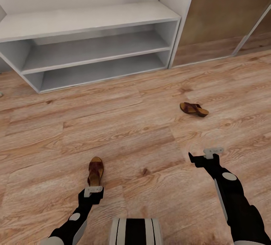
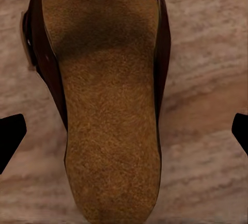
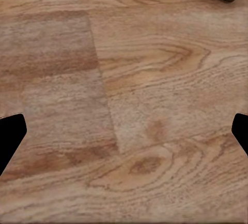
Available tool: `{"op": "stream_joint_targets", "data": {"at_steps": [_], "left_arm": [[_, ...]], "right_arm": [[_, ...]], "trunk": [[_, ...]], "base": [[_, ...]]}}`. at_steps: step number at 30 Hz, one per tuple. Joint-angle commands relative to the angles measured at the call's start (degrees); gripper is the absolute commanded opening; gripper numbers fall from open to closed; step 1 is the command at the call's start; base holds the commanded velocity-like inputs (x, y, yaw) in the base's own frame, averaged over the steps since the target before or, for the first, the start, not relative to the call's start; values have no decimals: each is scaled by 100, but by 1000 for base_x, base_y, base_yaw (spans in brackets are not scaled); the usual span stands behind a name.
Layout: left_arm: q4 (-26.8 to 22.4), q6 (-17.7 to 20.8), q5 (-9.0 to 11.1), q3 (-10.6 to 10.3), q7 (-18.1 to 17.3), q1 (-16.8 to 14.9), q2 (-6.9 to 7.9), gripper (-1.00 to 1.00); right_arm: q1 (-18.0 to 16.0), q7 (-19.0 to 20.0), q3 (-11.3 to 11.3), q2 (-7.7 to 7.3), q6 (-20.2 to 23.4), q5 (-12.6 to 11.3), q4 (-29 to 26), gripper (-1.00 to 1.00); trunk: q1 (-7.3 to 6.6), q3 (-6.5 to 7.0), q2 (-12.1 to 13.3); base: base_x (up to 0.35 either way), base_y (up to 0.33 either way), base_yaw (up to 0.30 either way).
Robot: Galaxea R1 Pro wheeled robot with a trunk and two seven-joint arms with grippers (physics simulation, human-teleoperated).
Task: Pick up the two gym shoes and the two sandals from the corridor floor and place them onto the hallstand (shoe rack) in the corridor, making sure they are on the rack and not on the floor. Arrange them so the two gym shoes are next to each other and the two sandals are next to each other.
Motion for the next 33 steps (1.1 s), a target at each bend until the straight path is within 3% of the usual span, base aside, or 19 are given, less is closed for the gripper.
{"op": "stream_joint_targets", "data": {"at_steps": [1, 6, 16, 24, 33], "left_arm": [[0, -21, -26, 35, 5, 9, -4, 100], [-9, -108, -25, 38, 12, 45, -1, 100], [-3, -192, -24, 40, 22, 58, 9, 100], [-7, -195, -24, 39, 34, 60, 15, 100], [-8, -201, -24, 39, 40, 61, 15, 100]], "right_arm": [[-2, 52, -9, 1, 22, 60, -9, 100], [-3, 52, -9, 1, 22, 60, -9, 100], [-2, 52, -9, 1, 22, 60, -9, 100], [-2, 52, -9, 1, 22, 60, -9, 100], [-2, 52, -9, 1, 22, 60, -9, 100]], "trunk": [[1, -28, -3], [14, -167, -9], [14, -204, -9], [35, -397, -20], [40, -480, -23]], "base": [[0, 0, 0], [0, 0, 0], [0, 0, 0], [0, 0, 0], [0, 0, 0]]}}
